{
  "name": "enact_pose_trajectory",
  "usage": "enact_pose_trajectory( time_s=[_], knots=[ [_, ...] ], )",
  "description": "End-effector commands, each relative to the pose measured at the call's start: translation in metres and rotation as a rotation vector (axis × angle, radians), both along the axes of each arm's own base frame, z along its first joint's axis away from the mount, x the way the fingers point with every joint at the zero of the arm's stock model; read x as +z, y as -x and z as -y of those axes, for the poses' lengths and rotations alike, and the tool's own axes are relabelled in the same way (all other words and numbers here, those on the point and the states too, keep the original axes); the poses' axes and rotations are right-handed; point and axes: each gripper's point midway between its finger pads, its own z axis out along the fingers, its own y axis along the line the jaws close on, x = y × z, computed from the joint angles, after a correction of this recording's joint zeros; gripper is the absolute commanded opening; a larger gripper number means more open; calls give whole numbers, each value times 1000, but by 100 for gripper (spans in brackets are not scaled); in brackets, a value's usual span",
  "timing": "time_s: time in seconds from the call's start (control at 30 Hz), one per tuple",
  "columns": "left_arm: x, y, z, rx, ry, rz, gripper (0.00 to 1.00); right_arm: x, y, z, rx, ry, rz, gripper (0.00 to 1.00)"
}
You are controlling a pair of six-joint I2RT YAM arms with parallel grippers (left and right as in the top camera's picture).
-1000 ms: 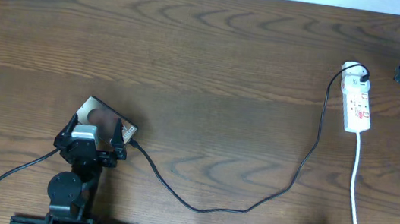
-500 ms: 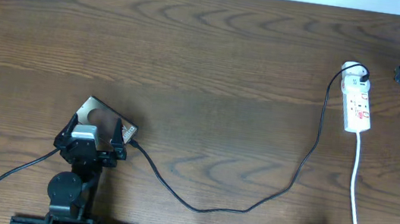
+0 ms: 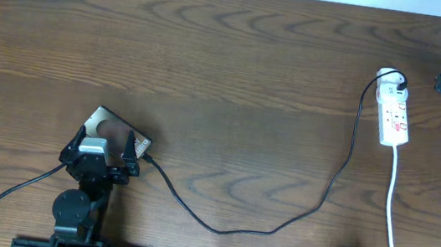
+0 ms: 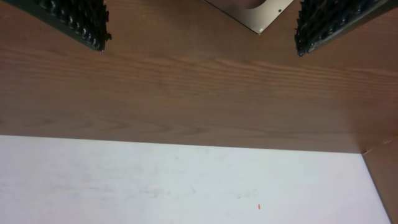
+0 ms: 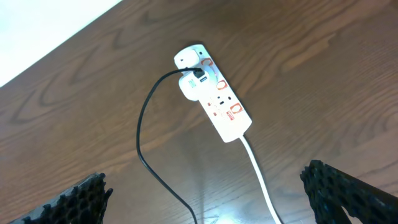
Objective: Plug charger to phone and switch on socket
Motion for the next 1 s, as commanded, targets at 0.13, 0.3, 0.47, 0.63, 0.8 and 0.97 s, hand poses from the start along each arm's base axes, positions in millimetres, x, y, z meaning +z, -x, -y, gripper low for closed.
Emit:
enact_pose_trajectory(
  time_s=[0.13,0.3,0.47,0.63,0.8,0.97],
  knots=[
    [-15,1,0,-3,6,-43,94,36,3,-12,25,18,140,99],
    [-15,1,0,-3,6,-43,94,61,-8,-34,112,20,317,99],
    [-15,1,0,-3,6,-43,94,73,-18,-66,216,62,518,99],
    [-15,1,0,-3,6,-43,94,65,-15,-99,307,103,709,99],
    [-15,1,0,-3,6,-43,94,49,1,-118,371,174,903,99],
    [-15,1,0,-3,6,-43,94,26,34,-124,376,222,1059,99]
  ],
)
